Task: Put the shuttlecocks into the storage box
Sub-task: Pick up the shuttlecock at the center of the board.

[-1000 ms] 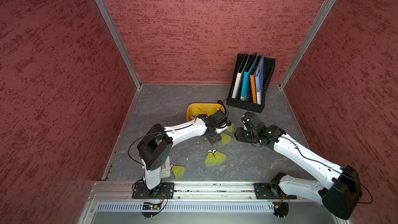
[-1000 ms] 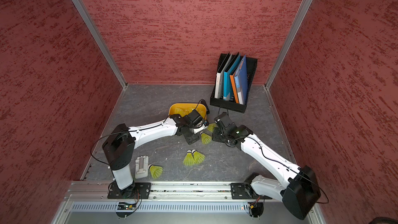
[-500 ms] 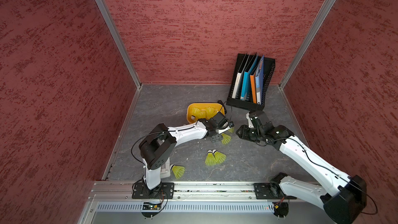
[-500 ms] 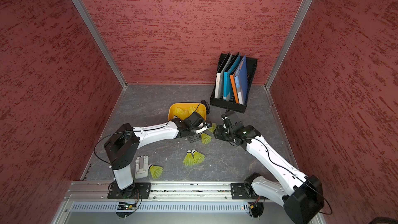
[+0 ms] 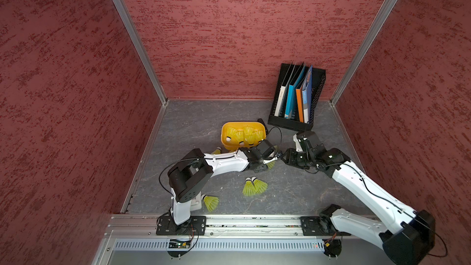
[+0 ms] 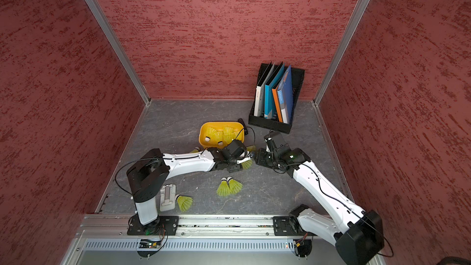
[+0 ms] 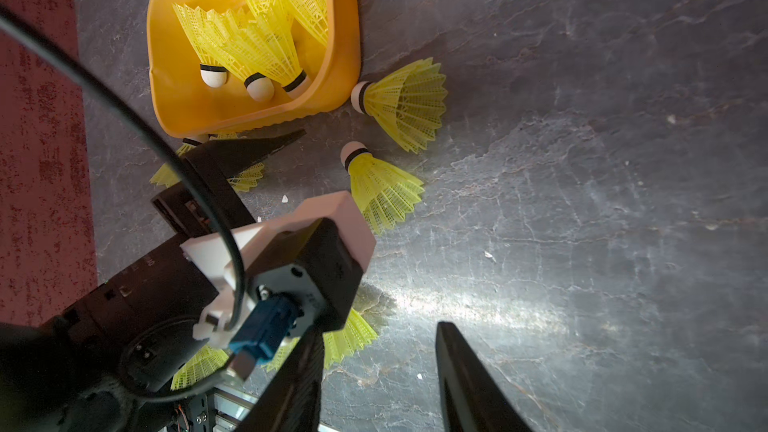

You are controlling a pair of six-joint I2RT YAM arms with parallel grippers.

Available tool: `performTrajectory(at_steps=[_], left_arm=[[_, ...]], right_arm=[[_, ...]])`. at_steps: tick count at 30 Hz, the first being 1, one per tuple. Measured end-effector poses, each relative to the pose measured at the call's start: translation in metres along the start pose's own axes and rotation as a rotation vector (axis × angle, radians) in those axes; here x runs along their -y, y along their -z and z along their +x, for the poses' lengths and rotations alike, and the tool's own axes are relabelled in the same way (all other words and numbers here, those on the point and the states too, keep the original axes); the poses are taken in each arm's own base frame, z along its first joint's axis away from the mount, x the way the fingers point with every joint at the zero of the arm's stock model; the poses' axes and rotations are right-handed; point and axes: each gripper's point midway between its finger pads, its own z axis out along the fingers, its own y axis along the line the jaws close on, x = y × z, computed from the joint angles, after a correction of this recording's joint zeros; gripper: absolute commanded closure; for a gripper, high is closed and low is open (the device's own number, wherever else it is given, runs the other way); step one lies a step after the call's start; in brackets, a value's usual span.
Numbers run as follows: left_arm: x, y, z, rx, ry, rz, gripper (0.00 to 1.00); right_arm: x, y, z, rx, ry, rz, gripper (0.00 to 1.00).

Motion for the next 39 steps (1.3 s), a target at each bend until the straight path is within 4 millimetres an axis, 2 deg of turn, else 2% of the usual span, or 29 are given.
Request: performTrajectory(at_steps=[6,16,24,29,31,39], left_arm=[[0.009,-0.010,0.001,-0.011,-0.006,0.025,0.19],[0.008,-0.011,-0.027,0.044,0.003,0.037,0.23],[0.012,-0.019,-0.044,0.066,0.020,0.073,0.30],[0.014,-0.023,-0.053,0.064,0.059,0.122,0.39],[0.015,-0.023,-0.053,0.061,0.085,0.152,0.41],[0.022,-0.018,-0.045,0.037,0.179,0.257,0.41]], right_arm=[[0.002,0.003,0.001,-0.001,-0.004,0.004,0.53],[0.004,0.007,0.003,0.002,-0.006,0.002,0.53],[0.004,0.011,0.004,0.007,-0.006,-0.001,0.53],[0.005,0.013,0.005,0.007,-0.011,-0.002,0.53],[0.005,0.013,0.006,0.007,-0.013,-0.003,0.53],[0.011,0.005,0.016,-0.025,-0.050,0.001,0.53]])
